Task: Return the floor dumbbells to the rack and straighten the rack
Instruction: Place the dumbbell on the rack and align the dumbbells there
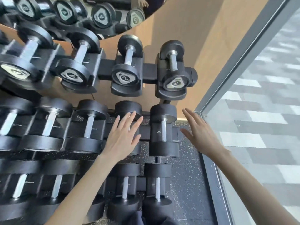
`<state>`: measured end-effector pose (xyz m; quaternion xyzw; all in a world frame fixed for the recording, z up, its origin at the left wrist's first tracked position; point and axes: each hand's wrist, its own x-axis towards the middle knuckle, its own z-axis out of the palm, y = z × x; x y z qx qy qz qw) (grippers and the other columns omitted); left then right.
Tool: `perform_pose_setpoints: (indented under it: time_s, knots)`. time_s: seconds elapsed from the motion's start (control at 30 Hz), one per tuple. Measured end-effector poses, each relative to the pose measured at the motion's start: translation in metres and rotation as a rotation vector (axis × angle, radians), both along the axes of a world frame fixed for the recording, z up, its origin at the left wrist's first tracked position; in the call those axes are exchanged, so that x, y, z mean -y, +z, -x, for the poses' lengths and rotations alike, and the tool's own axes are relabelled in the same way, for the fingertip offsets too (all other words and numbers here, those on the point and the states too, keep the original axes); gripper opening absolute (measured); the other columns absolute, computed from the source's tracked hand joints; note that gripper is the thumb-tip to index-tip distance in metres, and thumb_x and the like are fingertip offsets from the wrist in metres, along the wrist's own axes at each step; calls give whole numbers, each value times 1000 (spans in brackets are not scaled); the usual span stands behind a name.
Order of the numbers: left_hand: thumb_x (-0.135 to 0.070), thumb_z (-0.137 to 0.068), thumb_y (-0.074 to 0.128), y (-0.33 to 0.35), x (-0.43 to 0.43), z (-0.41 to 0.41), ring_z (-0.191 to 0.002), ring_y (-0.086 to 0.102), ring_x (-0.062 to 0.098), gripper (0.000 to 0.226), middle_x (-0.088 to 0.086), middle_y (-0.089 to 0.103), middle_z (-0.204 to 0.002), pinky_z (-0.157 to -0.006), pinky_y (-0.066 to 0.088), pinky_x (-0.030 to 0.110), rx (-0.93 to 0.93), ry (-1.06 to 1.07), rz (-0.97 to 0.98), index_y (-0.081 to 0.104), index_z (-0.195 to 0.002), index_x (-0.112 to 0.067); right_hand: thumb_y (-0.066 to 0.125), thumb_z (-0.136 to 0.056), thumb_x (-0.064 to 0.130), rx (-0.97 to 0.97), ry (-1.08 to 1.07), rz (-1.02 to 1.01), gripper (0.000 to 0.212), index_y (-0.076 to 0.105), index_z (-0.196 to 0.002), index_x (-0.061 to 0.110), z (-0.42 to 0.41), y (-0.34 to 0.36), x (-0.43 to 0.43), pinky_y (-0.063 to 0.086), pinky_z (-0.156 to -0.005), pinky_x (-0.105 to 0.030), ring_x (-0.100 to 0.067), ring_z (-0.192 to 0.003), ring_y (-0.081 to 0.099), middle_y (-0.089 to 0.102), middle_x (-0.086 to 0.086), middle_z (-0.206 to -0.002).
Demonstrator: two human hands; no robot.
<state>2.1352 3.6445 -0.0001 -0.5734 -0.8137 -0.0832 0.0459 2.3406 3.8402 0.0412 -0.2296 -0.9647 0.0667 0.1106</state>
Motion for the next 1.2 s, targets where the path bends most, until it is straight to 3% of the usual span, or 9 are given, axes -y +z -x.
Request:
perform_pose_setpoints:
  time_s: [0.17, 0.33, 0.43, 0.57, 0.67, 0.8, 0.97, 1.2]
  knots:
    - [-39, -91, 29, 4, -16, -9, -136, 35, 29, 58, 13, 38, -148, -110, 29, 51, 15, -15, -35, 38, -143, -15, 59, -90, 26, 3, 19, 38, 64, 30, -143, 5, -6, -2, -21, 33, -107, -40, -31, -131, 40, 36, -14, -146]
    - [-32, -91, 57, 29, -96, 15, -138, 32, 26, 64, 11, 32, -151, -113, 22, 45, -69, -44, -84, 31, -146, -11, 56, -91, 24, -67, 2, 86, 61, 29, -144, 5, 27, 9, -86, 39, -104, -43, -33, -130, 41, 34, -14, -148]
    - [-38, -97, 45, 48, -162, 28, -143, 20, 22, 67, 8, 19, -157, -116, 14, 39, -145, -21, -36, 14, -150, -11, 52, -93, 21, -105, -41, 81, 59, 28, -143, 3, 61, 16, -128, 35, -105, -41, -34, -130, 39, 32, -16, -148]
    - [-37, -98, 43, 50, -220, 40, -142, 20, 20, 69, 6, 17, -157, -115, 19, 35, -134, -35, 36, 7, -150, -11, 45, -97, 24, -39, -104, 211, 58, 20, -146, 7, 96, 9, -169, 34, -107, -43, -33, -133, 35, 27, -12, -151]
    - [-34, -97, 46, 44, -243, 54, -137, 30, 22, 68, 8, 26, -154, -106, 31, 36, -36, -47, 59, 10, -150, -11, 43, -98, 24, -28, -91, 322, 56, 18, -147, 12, 112, 0, -188, 39, -100, -46, -34, -125, 43, 35, -13, -145]
    - [-23, -94, 54, 39, -263, 63, -123, 47, 32, 61, 13, 44, -141, -89, 45, 47, 142, -13, 12, 24, -146, -10, 45, -96, 22, -108, -149, 343, 42, 37, -135, 8, 126, -7, -196, 42, -92, -42, -37, -114, 50, 47, -15, -131]
    - [-12, -92, 57, 39, -268, 66, -99, 57, 39, 42, 17, 56, -117, -68, 38, 39, 141, 5, -42, 36, -128, -8, 44, -97, 19, -182, -258, 277, 29, 43, -121, 4, 135, -16, -175, 33, -70, -34, -39, -99, 55, 50, -17, -120]
    - [-13, -93, 55, 39, -270, 57, -98, 59, 36, 43, 15, 56, -114, -66, 38, 37, 103, 67, -55, 35, -131, -8, 47, -94, 15, -140, -240, 319, 30, 44, -121, 2, 130, -4, -179, 34, -77, -34, -37, -108, 52, 52, -18, -124]
